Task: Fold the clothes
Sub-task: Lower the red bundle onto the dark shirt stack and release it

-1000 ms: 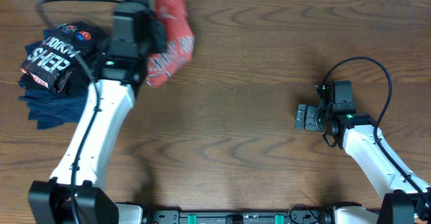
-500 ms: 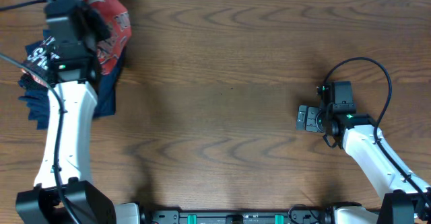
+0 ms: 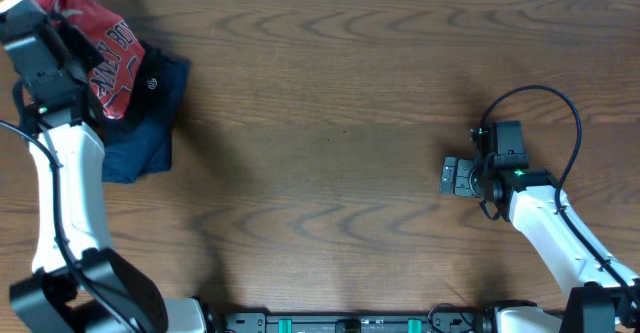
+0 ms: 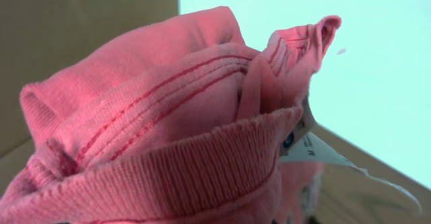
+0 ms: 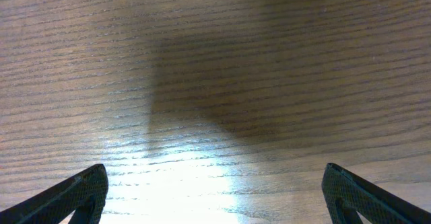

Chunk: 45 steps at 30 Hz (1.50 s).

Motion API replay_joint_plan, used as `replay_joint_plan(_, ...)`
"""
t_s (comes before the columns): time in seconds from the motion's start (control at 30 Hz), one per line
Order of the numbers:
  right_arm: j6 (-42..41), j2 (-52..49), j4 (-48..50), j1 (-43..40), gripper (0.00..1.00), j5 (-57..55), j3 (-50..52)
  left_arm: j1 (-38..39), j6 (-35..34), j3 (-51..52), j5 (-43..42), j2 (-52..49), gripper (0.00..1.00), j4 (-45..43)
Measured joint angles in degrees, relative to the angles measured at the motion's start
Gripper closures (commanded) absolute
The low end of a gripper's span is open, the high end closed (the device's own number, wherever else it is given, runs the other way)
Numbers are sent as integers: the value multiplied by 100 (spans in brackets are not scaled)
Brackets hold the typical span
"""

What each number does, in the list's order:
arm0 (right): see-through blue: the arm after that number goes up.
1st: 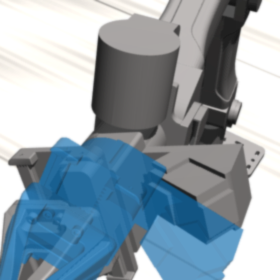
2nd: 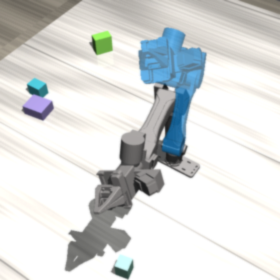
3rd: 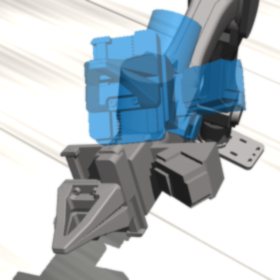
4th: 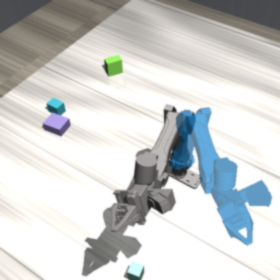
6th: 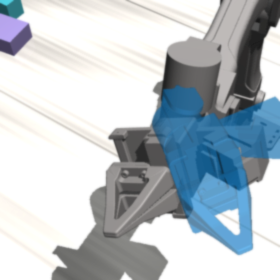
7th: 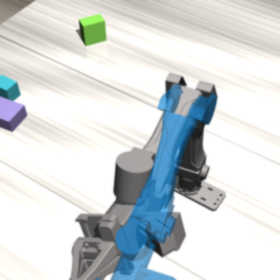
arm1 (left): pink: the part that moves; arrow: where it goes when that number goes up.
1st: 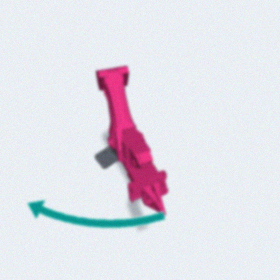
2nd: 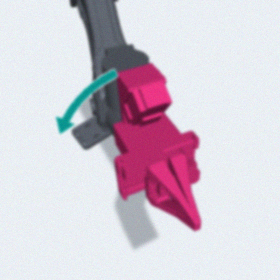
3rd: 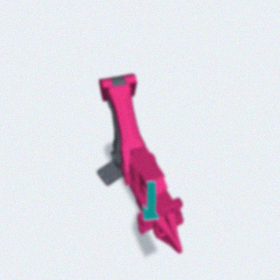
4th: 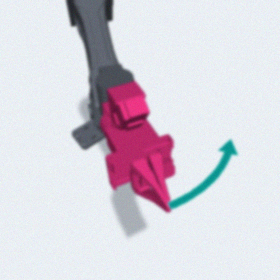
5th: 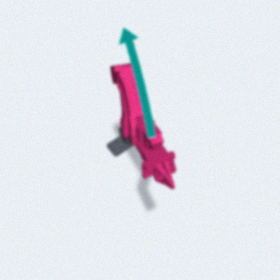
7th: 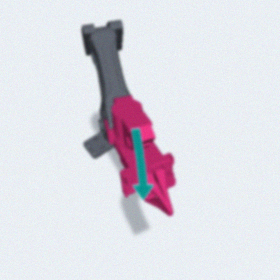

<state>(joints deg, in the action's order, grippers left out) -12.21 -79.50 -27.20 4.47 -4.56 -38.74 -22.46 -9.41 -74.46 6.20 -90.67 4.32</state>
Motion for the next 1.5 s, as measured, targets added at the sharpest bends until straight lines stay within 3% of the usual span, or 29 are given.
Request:
replay_joint_plan(0.07,0,0,-22,0,1,-2,0,-140,-68,0,2,-186,83,-37)
replay_joint_plan(0.17,0,0,-76,0,1,-22,0,-326,-140,0,7,-376,59,-31)
replay_joint_plan(0.23,0,0,-68,0,1,-26,0,-426,-210,0,17,-422,48,-33)
replay_joint_plan(0.27,0,0,-57,0,1,-28,0,-463,-225,0,24,-422,31,-35)
replay_joint_plan(0.3,0,0,-46,0,1,-28,0,-501,-249,0,26,-422,25,-48)
replay_joint_plan(0.47,0,0,-42,0,1,-42,0,-579,-260,0,20,-422,9,-72)
replay_joint_plan(0.67,0,0,4,0,1,-42,0,-584,-280,0,22,-422,9,-111)
replay_joint_plan(0.73,0,0,4,0,1,-42,0,-584,-299,0,-7,-422,18,-197)
replay_joint_plan(0.8,0,0,11,0,1,-42,0,-590,-313,0,-162,-422,38,-374)
replay_joint_plan(0.9,0,0,55,0,1,-42,0,-595,-317,0,-553,-402,53,-728)
replay_joint_plan(1.13,0,0,72,0,1,-42,0,-595,-708,-4,-1355,-232,54,-638)
replay_joint_plan(1.37,0,0,81,0,1,-42,0,-595,-1165,-31,-1663,-577,54,723)
replay_joint_plan(1.5,0,0,81,0,1,-42,0,-595,-1250,-57,-1851,-1139,61,1829)
